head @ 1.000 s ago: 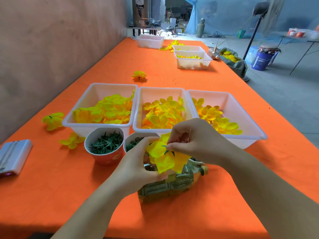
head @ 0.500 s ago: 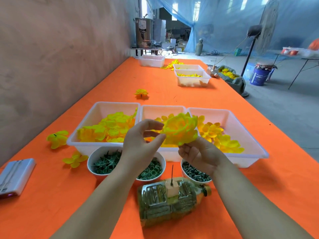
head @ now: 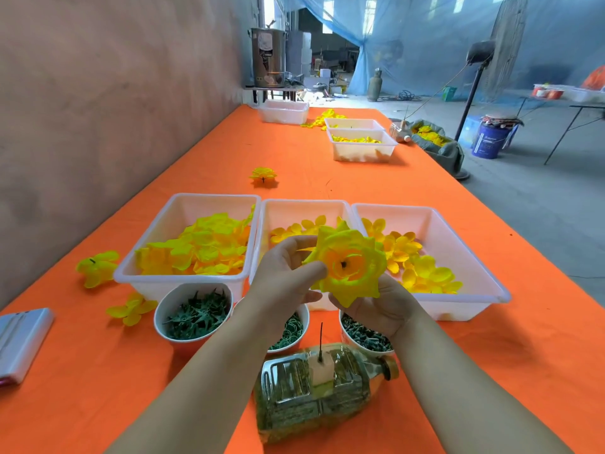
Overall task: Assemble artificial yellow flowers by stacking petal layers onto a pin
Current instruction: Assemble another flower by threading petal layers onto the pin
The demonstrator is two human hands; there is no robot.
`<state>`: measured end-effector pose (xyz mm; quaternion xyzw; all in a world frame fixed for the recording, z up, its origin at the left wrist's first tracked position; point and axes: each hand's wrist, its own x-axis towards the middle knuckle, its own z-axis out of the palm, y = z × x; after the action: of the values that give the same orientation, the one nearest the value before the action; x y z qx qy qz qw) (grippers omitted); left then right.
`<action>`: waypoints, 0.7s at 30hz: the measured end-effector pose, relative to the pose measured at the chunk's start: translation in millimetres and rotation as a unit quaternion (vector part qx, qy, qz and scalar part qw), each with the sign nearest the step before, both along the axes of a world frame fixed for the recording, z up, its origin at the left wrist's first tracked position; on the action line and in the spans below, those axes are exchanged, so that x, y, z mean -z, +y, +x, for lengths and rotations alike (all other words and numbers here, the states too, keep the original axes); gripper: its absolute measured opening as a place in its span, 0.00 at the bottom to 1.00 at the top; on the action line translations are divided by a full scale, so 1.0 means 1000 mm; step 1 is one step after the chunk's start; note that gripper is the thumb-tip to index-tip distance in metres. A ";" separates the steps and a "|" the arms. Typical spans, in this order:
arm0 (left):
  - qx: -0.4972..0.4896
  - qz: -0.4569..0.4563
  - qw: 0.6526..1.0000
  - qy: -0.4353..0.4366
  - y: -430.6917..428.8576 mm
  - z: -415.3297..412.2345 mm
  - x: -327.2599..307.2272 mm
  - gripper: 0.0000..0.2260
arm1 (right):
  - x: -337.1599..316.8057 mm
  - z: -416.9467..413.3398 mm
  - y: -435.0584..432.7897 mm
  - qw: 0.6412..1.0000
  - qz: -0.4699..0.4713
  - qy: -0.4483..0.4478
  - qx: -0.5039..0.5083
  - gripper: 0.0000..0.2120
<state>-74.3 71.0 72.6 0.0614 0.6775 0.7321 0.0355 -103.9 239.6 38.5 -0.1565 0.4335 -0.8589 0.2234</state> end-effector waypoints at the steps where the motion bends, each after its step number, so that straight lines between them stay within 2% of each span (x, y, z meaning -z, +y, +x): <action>1: 0.003 -0.001 1.000 0.002 0.000 0.000 0.001 0.17 | 0.000 -0.001 0.000 1.000 0.007 0.005 0.000 0.22; 3: 0.006 0.012 1.000 -0.012 0.001 -0.001 0.000 0.13 | 0.000 -0.003 0.001 1.000 0.013 0.007 -0.017 0.22; 5: 0.011 0.048 0.997 -0.067 0.002 -0.003 -0.004 0.11 | 0.004 -0.005 0.004 0.999 0.015 -0.015 -0.025 0.25; 7: 0.032 0.073 0.990 -0.112 0.002 -0.004 -0.006 0.13 | 0.009 -0.007 0.006 0.999 0.016 -0.046 -0.025 0.28; 10: 0.053 0.089 0.985 -0.136 0.000 -0.005 -0.007 0.12 | 0.012 -0.008 0.009 0.998 0.020 -0.060 -0.031 0.30; 13: 0.041 0.040 0.992 -0.112 -0.004 -0.005 -0.004 0.08 | 0.009 -0.007 0.011 0.997 0.043 -0.038 -0.046 0.30; 17: 0.030 -0.047 0.997 -0.057 -0.007 -0.003 -0.001 0.12 | 0.006 -0.006 0.015 0.994 0.087 -0.032 -0.052 0.18; 19: 0.029 -0.049 0.996 -0.066 -0.006 -0.002 -0.003 0.12 | 0.003 -0.006 0.015 0.992 0.114 -0.050 -0.038 0.16; 21: 0.041 -0.035 0.996 -0.076 -0.006 -0.005 -0.005 0.10 | 0.000 -0.007 0.016 0.989 0.129 -0.055 -0.043 0.19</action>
<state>-79.0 65.3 78.0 0.0317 0.6952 0.7082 0.1189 -110.7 255.2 38.2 -0.0972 0.5210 -0.7925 0.3018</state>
